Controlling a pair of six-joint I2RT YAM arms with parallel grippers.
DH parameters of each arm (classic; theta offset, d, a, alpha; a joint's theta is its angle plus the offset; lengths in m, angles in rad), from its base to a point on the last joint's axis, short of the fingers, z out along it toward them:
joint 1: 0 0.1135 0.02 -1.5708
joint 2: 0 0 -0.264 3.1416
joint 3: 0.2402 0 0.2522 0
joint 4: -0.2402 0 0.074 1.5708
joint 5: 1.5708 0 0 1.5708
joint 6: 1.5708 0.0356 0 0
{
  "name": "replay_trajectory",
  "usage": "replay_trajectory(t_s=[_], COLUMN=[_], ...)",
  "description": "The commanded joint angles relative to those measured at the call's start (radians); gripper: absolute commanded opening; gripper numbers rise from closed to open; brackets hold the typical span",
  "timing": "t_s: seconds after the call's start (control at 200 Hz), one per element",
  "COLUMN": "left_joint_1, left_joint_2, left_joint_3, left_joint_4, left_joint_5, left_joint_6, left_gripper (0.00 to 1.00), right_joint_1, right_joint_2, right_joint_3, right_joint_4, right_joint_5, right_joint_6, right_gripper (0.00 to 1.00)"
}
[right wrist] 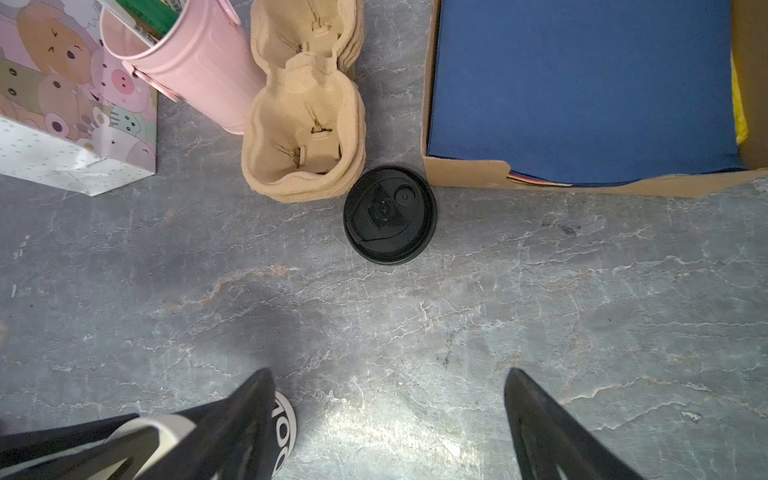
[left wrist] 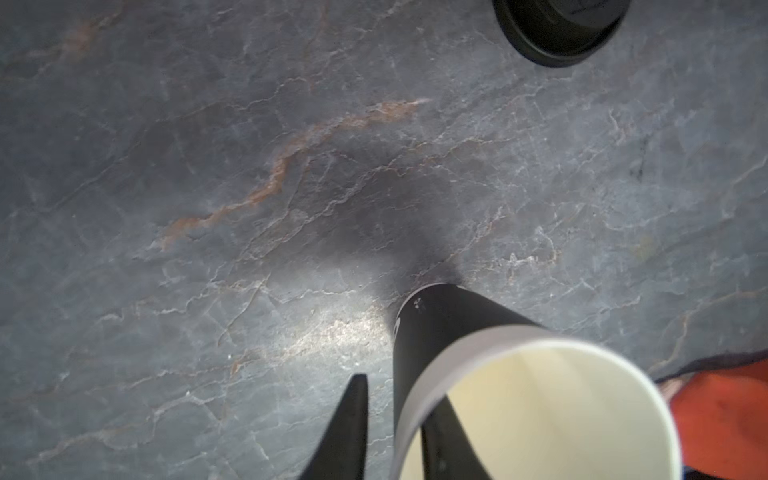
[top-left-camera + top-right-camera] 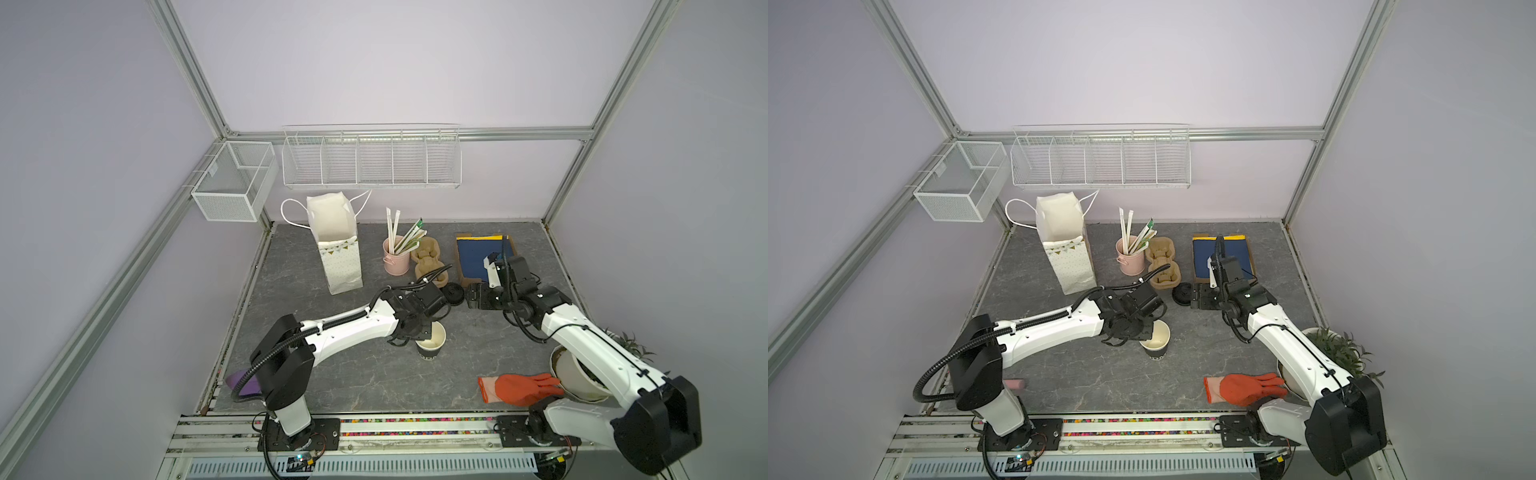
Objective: Pack the takeout coffee
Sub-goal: 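Grip the paper cup rim with the left gripper, slide it nearer the robot, release, then withdraw the left gripper while the right gripper lowers over the black lid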
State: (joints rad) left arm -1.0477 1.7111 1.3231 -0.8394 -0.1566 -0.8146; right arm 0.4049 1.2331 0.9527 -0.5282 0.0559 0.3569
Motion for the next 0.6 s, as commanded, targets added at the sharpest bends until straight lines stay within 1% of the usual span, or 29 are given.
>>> replay_trajectory(t_s=[0.0,0.105,0.115,0.205,0.31,0.35,0.405,0.44,0.525,0.595], left_joint_1=[-0.006,-0.006,-0.006,-0.005,0.001,0.008,0.033,0.061,0.148,0.193], left_joint_2=[-0.038,-0.065,-0.068,-0.122,-0.189,-0.224,-0.280,-0.316,-0.401,-0.463], left_joint_3=[0.064,0.117,0.121,0.160,0.194,0.188,0.170,0.153,0.111,0.070], left_joint_4=[-0.064,-0.117,-0.122,-0.163,-0.193,-0.184,-0.154,-0.138,-0.100,-0.071], left_joint_5=[-0.061,-0.110,-0.119,-0.207,-0.314,-0.354,-0.371,-0.367,-0.310,-0.338], left_joint_6=[0.014,0.036,0.038,0.043,0.098,0.133,0.193,0.220,0.288,0.343], left_gripper=[0.34,0.43,0.47,0.70,0.88,0.90,0.95,0.97,0.99,1.00], right_joint_1=[0.011,0.015,0.015,0.018,0.024,0.030,0.036,0.042,0.054,0.067], right_joint_2=[0.005,0.005,0.005,0.015,0.052,0.068,0.095,0.113,0.162,0.213], right_joint_3=[0.025,0.024,0.024,0.027,0.044,0.050,0.065,0.078,0.107,0.137], right_joint_4=[-0.011,-0.013,-0.012,-0.015,-0.033,-0.039,-0.051,-0.060,-0.072,-0.081], right_joint_5=[0.020,0.022,0.021,0.020,0.015,0.017,0.019,0.031,0.074,0.109], right_joint_6=[-0.022,-0.024,-0.025,-0.028,-0.037,-0.042,-0.049,-0.051,-0.062,-0.069], right_gripper=[0.89,0.89,0.89,0.89,0.91,0.92,0.93,0.94,0.95,0.95])
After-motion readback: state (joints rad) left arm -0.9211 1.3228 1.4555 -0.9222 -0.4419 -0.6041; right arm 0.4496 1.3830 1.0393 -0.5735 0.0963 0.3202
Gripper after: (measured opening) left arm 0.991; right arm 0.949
